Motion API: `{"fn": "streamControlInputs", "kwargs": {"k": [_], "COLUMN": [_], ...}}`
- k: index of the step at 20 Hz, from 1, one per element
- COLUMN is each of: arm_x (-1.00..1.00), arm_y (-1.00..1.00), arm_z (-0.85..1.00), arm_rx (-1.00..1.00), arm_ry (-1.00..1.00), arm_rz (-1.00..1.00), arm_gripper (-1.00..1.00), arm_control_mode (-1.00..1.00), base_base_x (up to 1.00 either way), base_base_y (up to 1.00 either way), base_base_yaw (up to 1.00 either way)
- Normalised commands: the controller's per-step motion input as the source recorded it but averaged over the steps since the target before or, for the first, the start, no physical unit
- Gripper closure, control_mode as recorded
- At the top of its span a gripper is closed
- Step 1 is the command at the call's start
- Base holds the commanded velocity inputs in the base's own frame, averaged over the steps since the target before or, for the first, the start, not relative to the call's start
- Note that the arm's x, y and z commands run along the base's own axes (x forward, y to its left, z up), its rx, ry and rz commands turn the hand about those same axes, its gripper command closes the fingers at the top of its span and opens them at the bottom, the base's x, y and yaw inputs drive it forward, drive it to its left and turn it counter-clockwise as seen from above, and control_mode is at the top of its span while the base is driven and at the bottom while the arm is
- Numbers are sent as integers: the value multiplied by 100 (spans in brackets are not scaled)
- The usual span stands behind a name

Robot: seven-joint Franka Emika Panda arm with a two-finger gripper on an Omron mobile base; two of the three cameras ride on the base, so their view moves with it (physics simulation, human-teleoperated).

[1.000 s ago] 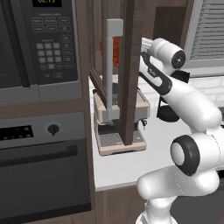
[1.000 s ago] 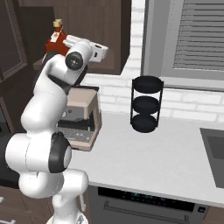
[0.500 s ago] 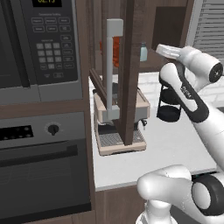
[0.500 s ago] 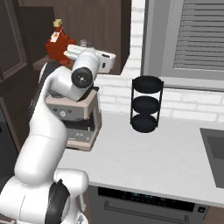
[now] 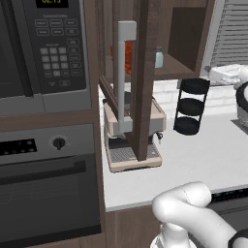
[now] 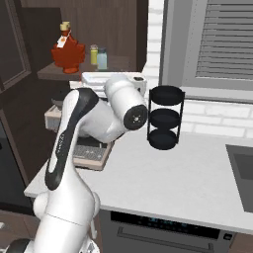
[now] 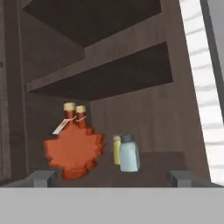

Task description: Put the shaker and condiment bottle from the counter next to their counterparts in the cabinet.

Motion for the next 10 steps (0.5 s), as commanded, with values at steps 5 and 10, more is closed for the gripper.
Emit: {"fn": "streamControlInputs", "kwargs": {"k": [5,10], "arm_x": [-100,-100], "arm_y": [-79,-91], "arm_z": [-7,0], "arm_rx": [-22,-23], "arm_ry": [0,-1], "arm_rz": [22,-7], "arm_gripper": [-100,-100], "arm_control_mode": [-100,-100], "base_base_x": [0,0], "base_base_y": [0,0], "base_base_yaw": [0,0]}}
